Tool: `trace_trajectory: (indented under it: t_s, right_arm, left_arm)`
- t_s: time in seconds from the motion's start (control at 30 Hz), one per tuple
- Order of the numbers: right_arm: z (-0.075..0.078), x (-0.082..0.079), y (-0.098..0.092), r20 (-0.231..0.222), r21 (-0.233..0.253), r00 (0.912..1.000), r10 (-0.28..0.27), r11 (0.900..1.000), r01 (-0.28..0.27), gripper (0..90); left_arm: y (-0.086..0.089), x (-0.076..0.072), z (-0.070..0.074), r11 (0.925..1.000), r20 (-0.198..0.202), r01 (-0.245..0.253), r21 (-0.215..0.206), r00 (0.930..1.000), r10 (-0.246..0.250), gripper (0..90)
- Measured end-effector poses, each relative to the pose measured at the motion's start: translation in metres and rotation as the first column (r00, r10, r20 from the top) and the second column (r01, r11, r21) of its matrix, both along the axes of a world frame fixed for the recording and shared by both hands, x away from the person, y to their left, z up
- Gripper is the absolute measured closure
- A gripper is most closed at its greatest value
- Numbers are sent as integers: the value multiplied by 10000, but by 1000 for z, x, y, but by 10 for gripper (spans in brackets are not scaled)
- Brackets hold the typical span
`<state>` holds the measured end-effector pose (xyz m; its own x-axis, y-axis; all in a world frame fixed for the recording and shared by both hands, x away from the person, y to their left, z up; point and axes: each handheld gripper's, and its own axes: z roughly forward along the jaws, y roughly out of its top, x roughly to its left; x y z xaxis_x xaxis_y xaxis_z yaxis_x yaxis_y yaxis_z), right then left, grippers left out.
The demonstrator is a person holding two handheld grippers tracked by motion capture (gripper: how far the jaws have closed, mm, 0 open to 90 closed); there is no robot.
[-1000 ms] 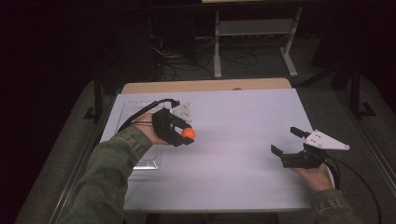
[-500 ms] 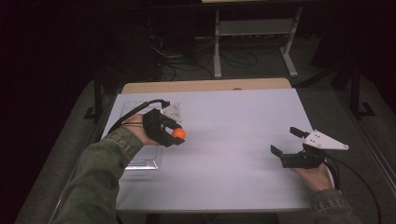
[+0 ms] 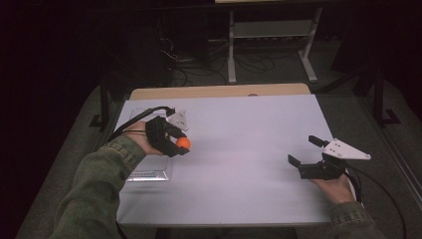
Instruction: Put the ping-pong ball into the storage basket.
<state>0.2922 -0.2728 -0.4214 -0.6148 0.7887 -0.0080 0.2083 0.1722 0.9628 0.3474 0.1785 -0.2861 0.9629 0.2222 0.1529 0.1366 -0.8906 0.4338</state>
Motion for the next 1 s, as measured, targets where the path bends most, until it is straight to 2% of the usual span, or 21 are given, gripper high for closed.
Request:
trace_trajectory:
  t_s: [0.5, 0.83, 1.0]
  right_arm:
    - [0, 0, 1, -17, -65, 10000, -9, 10000, 9, 0]
    - [0, 0, 1, -24, -63, 10000, -21, 10000, 21, 0]
    - [-1, 1, 1, 2, -94, 10000, -4, 10000, 4, 0]
  left_arm:
    - [24, 0, 2, 9981, 15, -455, 412, 9990, 455, 501]
    - [32, 0, 6, 9958, 3, -617, 678, 9981, 618, 501]
    - [38, 1, 5, 9914, -101, -713, 1096, 9973, 729, 501]
